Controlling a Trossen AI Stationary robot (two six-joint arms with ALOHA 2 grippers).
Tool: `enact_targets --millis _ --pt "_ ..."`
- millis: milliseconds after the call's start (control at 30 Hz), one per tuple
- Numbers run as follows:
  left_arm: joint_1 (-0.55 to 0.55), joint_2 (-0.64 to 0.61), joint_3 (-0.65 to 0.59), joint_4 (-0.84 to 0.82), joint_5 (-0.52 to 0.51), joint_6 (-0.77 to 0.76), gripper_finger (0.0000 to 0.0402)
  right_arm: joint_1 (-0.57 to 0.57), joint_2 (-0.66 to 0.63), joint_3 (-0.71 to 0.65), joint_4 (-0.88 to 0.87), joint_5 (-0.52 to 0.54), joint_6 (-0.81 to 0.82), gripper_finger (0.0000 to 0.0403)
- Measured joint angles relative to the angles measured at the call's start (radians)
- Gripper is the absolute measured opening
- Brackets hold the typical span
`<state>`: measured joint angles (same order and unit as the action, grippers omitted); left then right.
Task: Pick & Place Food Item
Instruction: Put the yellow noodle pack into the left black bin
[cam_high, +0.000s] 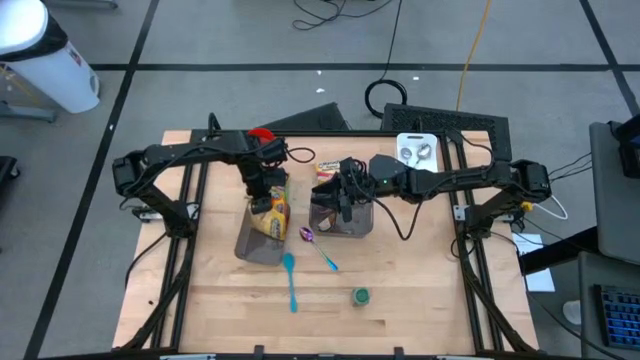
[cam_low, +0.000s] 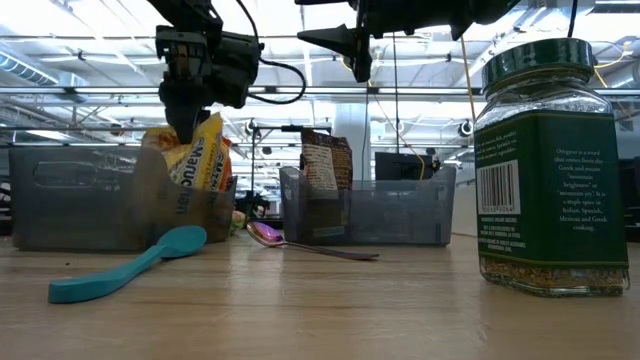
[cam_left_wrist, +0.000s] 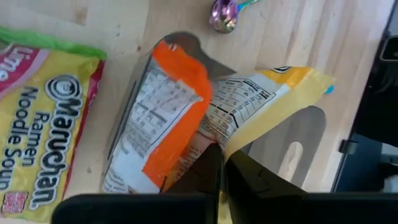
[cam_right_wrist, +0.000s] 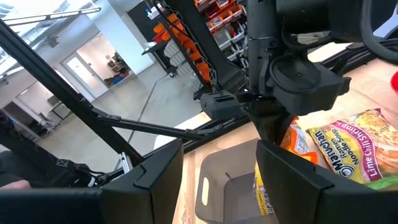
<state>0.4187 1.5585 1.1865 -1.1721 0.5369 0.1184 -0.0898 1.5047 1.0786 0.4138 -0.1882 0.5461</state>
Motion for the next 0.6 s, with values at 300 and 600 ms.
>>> enact_targets --millis 300,600 --pt "0.000 -0.001 0.048 -0.005 0.005 0.008 0.0022 0.000 0.000 0.000 0.000 0.000 -0.008 0.0196" --pt "0.002 -0.001 0.048 -0.044 -0.021 0.003 0.0089 0.000 0.000 0.000 0.001 0.000 -0.006 0.0196"
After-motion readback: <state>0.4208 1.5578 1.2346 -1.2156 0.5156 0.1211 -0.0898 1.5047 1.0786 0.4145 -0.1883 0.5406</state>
